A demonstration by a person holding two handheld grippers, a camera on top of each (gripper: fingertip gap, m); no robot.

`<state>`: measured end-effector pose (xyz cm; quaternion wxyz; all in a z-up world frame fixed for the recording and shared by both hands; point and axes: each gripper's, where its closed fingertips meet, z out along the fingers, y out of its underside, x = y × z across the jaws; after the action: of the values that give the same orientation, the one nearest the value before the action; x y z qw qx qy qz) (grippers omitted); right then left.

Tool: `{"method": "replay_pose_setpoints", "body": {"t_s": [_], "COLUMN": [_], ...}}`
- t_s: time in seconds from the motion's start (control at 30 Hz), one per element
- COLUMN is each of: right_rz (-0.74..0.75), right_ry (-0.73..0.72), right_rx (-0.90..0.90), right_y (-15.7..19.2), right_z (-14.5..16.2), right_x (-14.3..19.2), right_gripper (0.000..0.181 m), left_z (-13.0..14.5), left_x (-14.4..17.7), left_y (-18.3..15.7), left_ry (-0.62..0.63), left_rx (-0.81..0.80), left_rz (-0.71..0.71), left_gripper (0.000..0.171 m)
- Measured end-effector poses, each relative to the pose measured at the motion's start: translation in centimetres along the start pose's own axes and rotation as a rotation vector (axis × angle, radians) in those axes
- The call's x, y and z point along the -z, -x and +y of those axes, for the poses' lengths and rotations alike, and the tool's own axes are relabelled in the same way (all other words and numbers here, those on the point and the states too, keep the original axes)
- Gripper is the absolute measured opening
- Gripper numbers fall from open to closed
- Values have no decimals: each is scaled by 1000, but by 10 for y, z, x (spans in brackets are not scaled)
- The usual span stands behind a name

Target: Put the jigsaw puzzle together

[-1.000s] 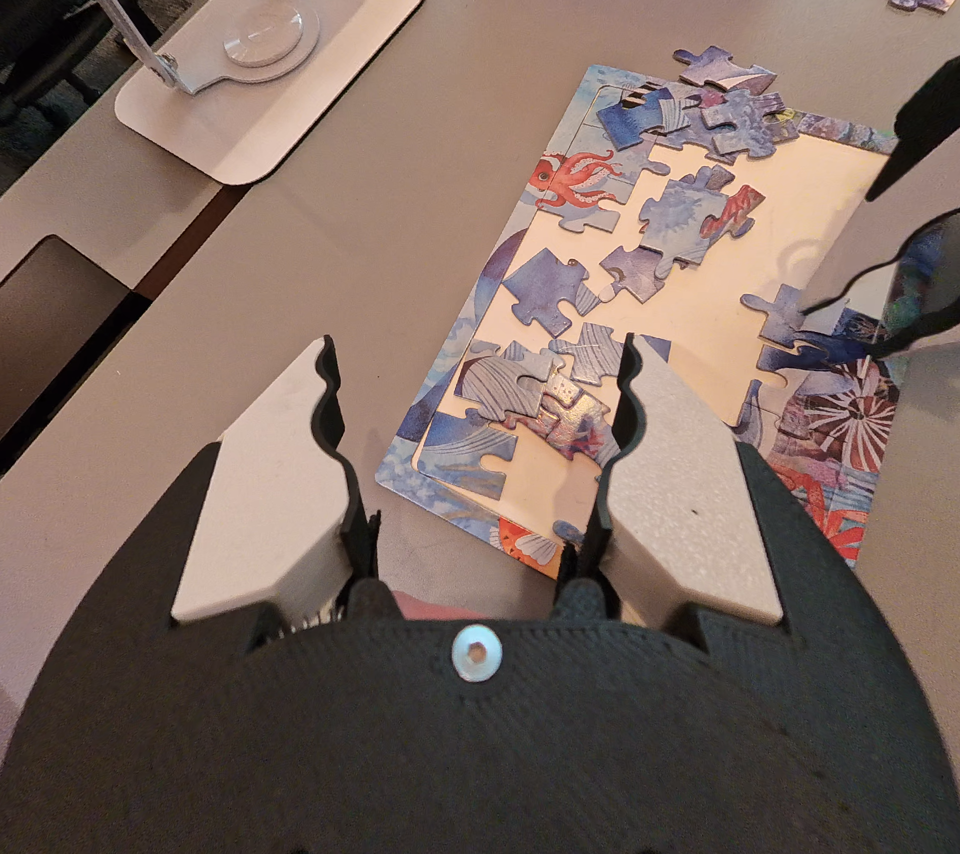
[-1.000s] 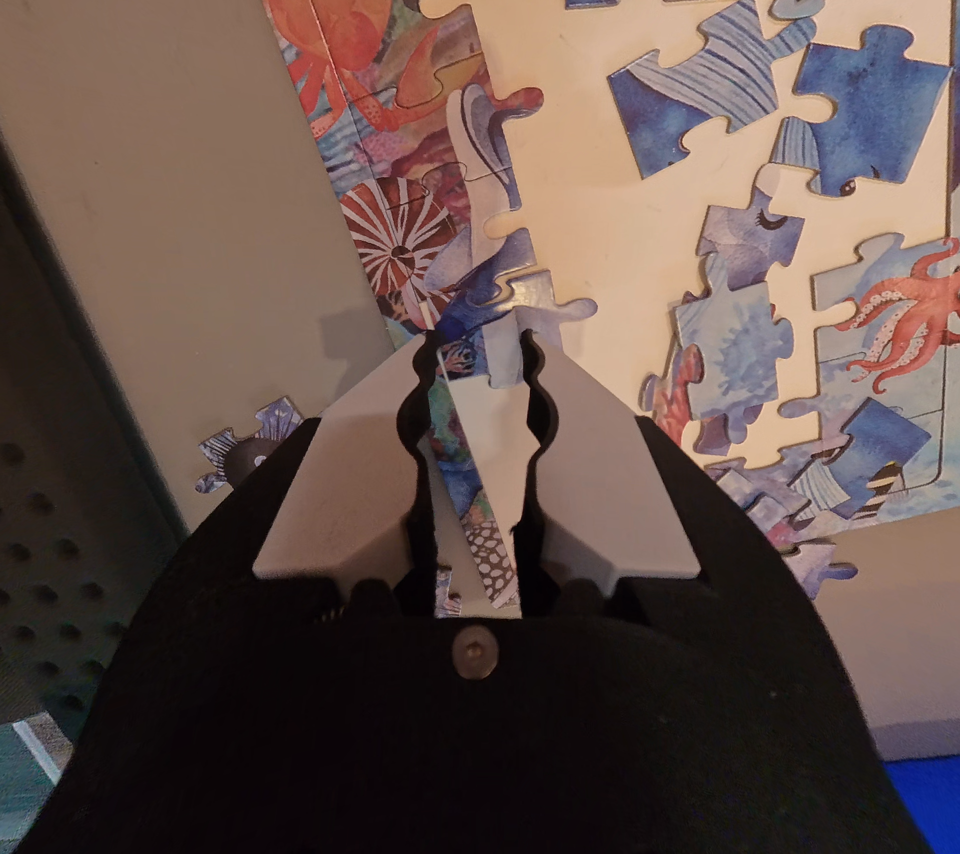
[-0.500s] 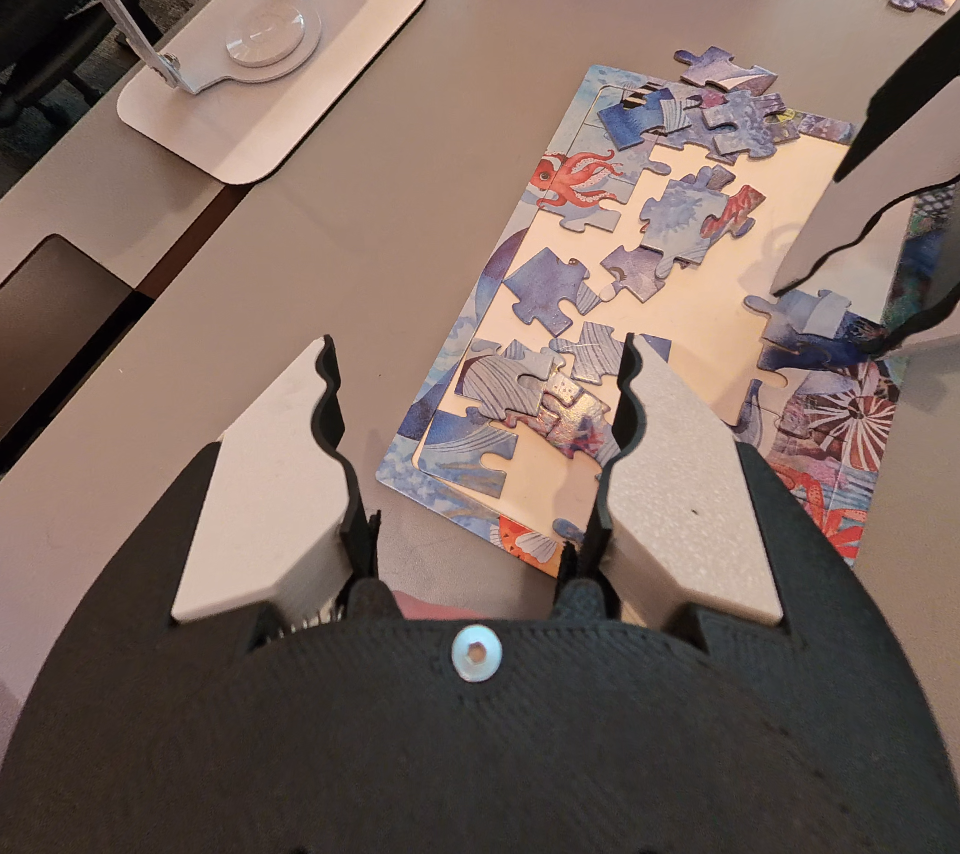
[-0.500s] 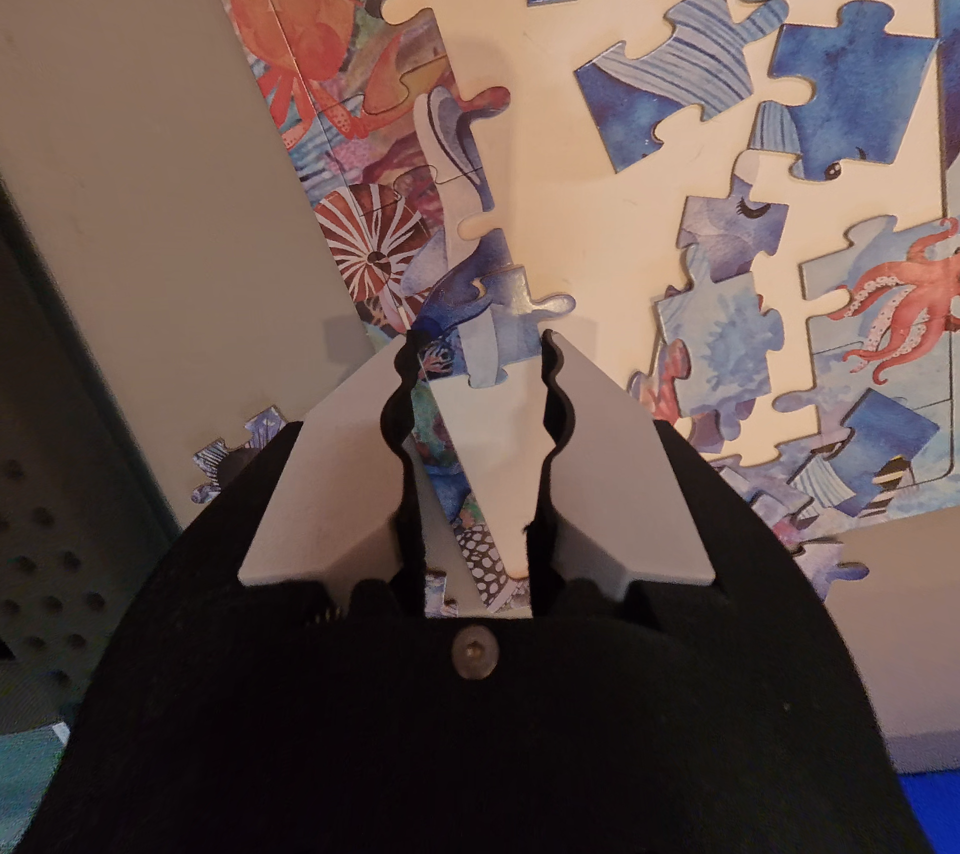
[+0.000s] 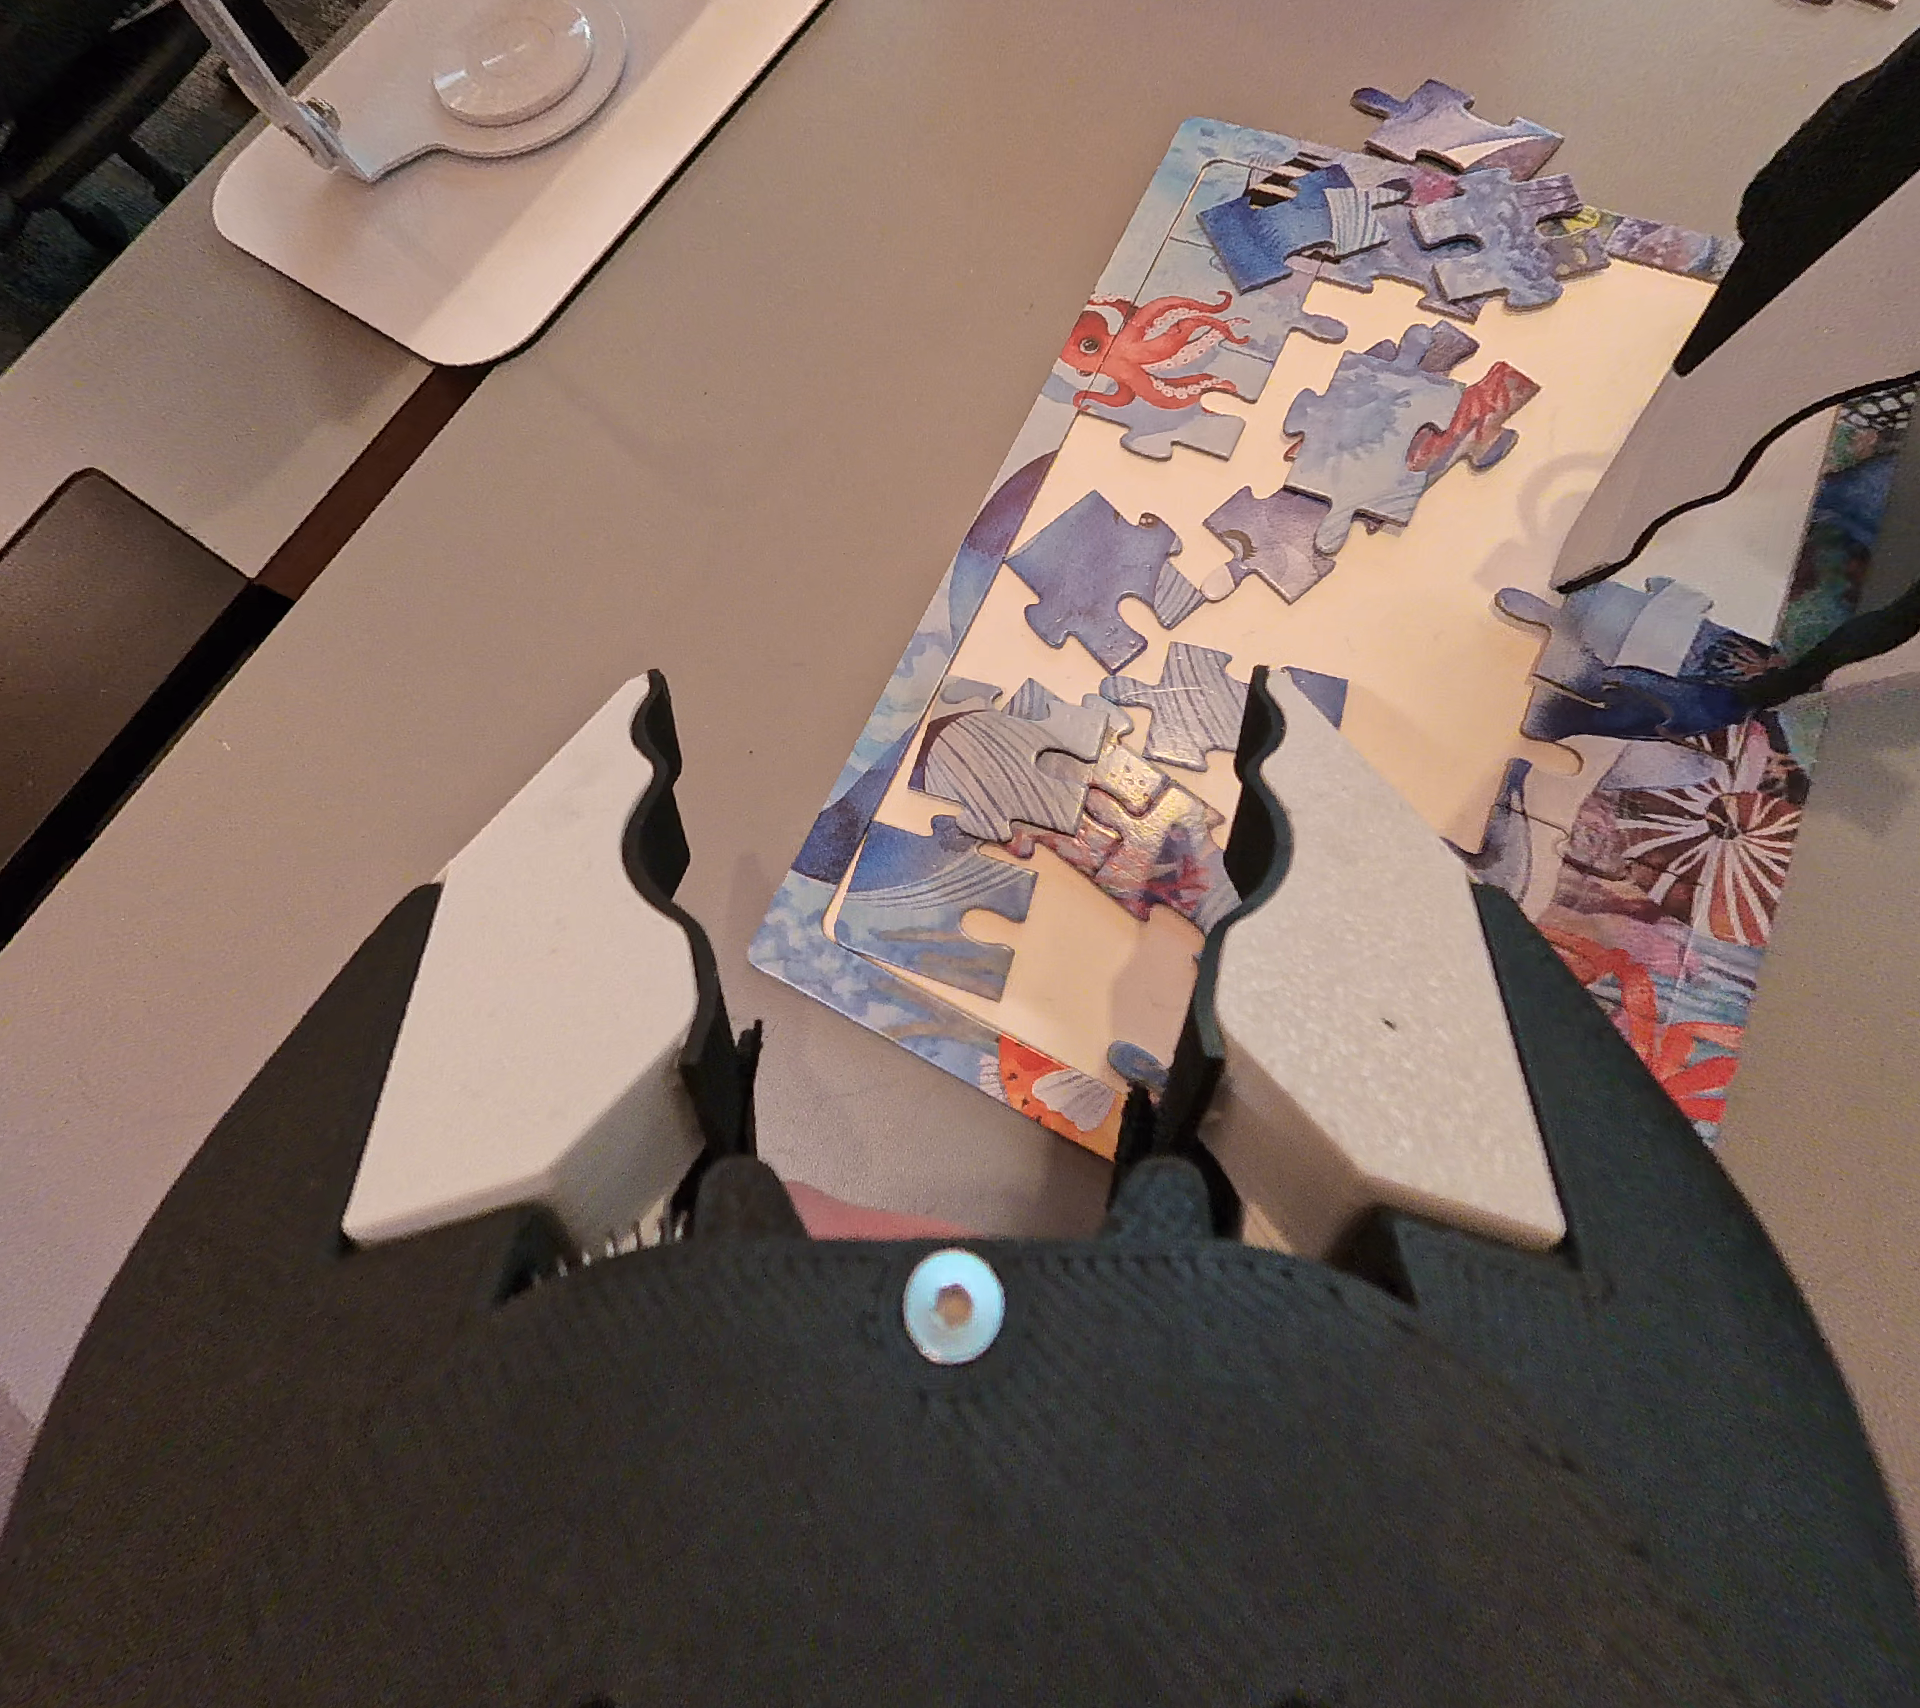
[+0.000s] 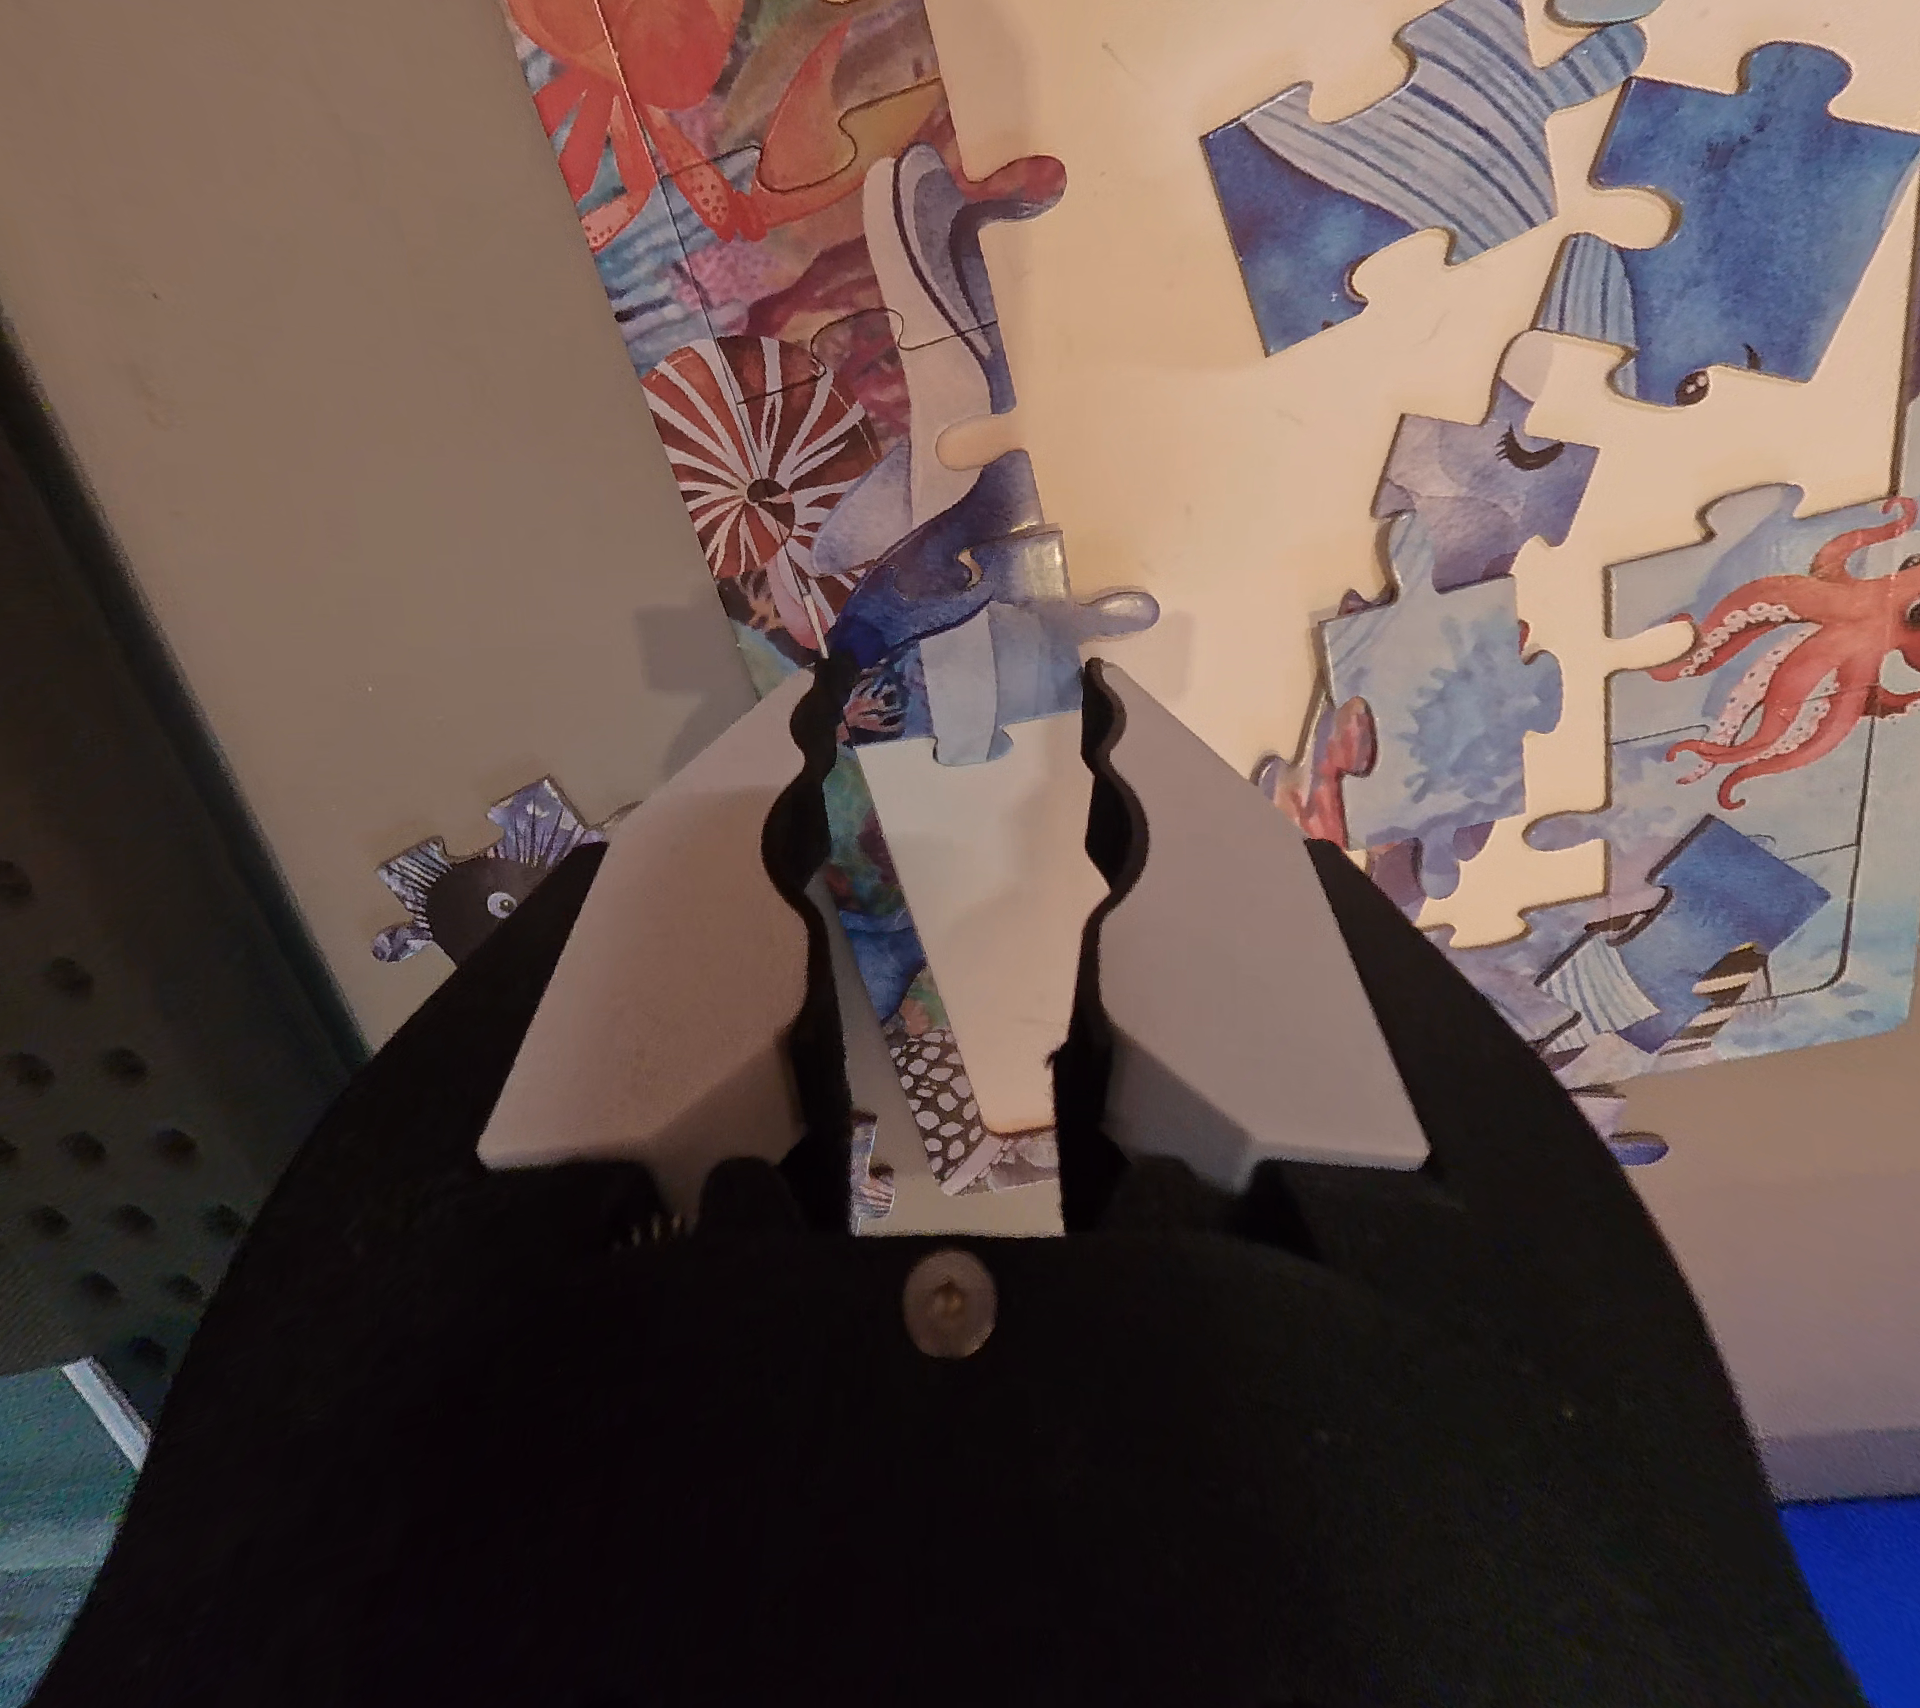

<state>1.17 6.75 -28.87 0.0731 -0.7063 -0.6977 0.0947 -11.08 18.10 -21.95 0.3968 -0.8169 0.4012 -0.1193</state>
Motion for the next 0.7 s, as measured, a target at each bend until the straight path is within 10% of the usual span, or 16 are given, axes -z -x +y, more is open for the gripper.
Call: {"method": "replay_pose_setpoints", "body": {"t_s": [0.7], "right_rz": [-67], "right_ry": [-70], "right_rx": [28], "right_y": [-1], "right_z": [-20], "right_x": [-3], "right_gripper": [45], "left_z": [2], "left_x": [-5], "left_y": [-5], "left_ry": [17], "left_rx": [-13], "left_rz": [18], "left_gripper": [106]}}
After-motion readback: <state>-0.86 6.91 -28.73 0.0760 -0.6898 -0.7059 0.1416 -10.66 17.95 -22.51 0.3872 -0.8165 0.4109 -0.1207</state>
